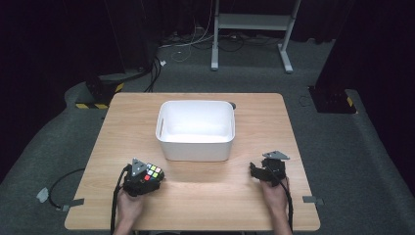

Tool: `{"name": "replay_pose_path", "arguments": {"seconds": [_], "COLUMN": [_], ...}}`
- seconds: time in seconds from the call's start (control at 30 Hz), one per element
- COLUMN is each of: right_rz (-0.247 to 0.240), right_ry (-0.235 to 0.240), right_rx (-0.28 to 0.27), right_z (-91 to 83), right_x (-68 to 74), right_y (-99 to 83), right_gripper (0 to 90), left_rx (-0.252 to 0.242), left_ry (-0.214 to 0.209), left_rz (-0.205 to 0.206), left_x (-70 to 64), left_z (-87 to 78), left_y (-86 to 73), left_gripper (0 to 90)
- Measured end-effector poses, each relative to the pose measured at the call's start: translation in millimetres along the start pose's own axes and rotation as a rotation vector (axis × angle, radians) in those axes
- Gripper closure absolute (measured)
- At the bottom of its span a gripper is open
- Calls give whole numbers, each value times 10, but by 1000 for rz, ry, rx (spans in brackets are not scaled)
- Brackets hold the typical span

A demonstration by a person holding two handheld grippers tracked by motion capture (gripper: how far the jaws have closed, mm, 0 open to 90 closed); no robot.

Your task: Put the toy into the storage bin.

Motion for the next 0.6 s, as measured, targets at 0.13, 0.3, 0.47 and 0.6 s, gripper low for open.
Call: {"name": "replay_pose_path", "arguments": {"seconds": [0.13, 0.3, 0.47, 0.6], "right_rz": [0, 0, 0, 0], "right_ry": [0, 0, 0, 0], "right_rx": [0, 0, 0, 0], "right_z": [0, 0, 0, 0], "right_x": [0, 1, 1, 1], "right_y": [0, 0, 0, 0], "right_gripper": [224, 224, 224, 224], "left_rx": [3, 9, 11, 13], "left_ry": [-9, -25, -33, -34], "left_rz": [5, 8, 7, 14], "left_x": [-12, -26, -27, -26], "left_z": [-10, -21, -43, -64], "left_y": [19, 44, 72, 99], "left_gripper": [337, 337, 338, 337]}}
Point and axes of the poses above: each handheld gripper's, and its own axes: z roughly forward along the jaws, y roughly out of its top, x roughly to its left, the point moved 6 cm from there along z, roughly forward along the jaws, and after that the axes turned 1 degree about y, right-handed, at the moved point
